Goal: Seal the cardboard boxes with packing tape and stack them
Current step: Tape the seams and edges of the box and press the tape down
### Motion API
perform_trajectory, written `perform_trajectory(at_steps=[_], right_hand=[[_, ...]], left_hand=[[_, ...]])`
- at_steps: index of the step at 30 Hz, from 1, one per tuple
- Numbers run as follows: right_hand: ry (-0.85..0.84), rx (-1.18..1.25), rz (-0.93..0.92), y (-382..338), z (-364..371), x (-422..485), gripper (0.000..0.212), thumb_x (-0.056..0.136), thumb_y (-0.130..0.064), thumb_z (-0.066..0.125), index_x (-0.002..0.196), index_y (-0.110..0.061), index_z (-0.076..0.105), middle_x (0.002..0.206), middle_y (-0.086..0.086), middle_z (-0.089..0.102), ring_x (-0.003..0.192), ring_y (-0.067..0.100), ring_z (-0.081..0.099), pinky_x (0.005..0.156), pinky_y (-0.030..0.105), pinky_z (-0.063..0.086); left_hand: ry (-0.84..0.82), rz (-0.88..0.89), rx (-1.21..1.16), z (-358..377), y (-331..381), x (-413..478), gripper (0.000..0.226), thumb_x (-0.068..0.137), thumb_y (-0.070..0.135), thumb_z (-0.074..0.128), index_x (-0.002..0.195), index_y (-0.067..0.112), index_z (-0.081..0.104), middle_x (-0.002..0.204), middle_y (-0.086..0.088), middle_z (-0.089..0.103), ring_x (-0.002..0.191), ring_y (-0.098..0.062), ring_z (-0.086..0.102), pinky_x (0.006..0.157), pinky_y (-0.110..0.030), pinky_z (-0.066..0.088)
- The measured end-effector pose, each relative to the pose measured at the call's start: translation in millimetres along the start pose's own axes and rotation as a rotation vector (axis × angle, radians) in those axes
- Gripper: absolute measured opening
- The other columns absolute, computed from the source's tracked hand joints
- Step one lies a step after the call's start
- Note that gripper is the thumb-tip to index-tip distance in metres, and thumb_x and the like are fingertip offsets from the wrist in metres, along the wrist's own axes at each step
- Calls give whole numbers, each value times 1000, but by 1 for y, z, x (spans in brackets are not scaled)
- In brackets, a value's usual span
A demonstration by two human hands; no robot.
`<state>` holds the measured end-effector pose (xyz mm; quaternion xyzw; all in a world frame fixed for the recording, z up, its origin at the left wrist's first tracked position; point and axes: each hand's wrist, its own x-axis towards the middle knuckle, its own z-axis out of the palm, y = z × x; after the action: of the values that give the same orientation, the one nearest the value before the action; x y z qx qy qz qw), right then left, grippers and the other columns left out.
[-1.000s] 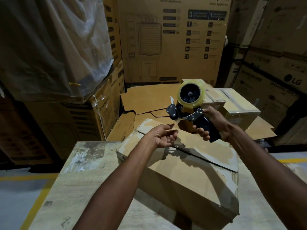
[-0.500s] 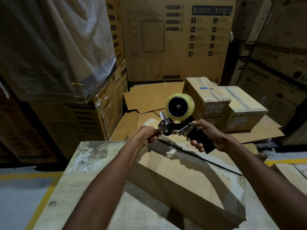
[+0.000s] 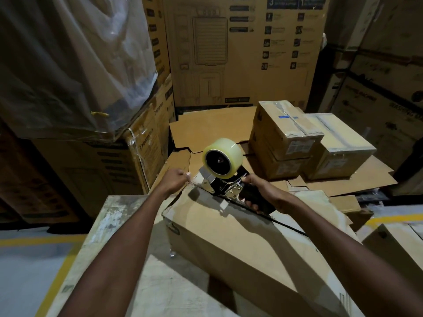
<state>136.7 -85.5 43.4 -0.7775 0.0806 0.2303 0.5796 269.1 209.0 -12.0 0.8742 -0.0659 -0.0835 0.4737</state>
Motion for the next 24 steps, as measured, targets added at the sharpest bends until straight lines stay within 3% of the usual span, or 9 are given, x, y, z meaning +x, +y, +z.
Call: perform_trajectory(at_steps=[5,8,12,16,20,24], right_hand=[[-9,-37,6,-10,4,18,57,100,-61,42,92,-9,63,76,11,59,55,19,50,52,27,40],[-22,-49,7,-10,3,24,54,100,-59,44,95,-9,64,76,11,58,55,19,49,53,28,40],[-26,-45,23,-6,2,29,56,99,-59,44,103,-8,65,75,10,59,55,18,48,52,28,41],[-25,-67,45,-5,4,32,57,97,-62,44,94,-8,63,73,9,57,54,19,46,52,30,38],[-39,-99,73,-5,9,34,58,98,-62,42,92,-9,64,71,6,56,54,19,45,52,30,36],[-70,-97,97,-3,9,33,57,100,-61,40,85,-11,64,68,3,54,54,18,43,52,30,35]], left_hand=[[41,81,126,1,-8,11,36,106,25,55,72,13,63,69,-3,53,63,-16,46,57,-30,30],[42,90,142,4,-14,14,38,105,26,55,71,10,58,72,-7,55,63,-15,47,56,-27,31],[39,107,148,9,-18,15,41,106,23,55,68,8,50,64,4,48,57,-6,42,52,-24,30],[50,125,134,10,-23,17,42,104,23,57,65,13,46,61,2,45,56,-8,40,54,-28,29],[52,140,175,17,-38,25,38,103,27,58,69,10,55,68,-5,57,63,-16,48,60,-31,37],[62,150,134,25,-56,30,39,104,31,56,71,13,46,68,-2,48,64,-17,39,60,-32,30]])
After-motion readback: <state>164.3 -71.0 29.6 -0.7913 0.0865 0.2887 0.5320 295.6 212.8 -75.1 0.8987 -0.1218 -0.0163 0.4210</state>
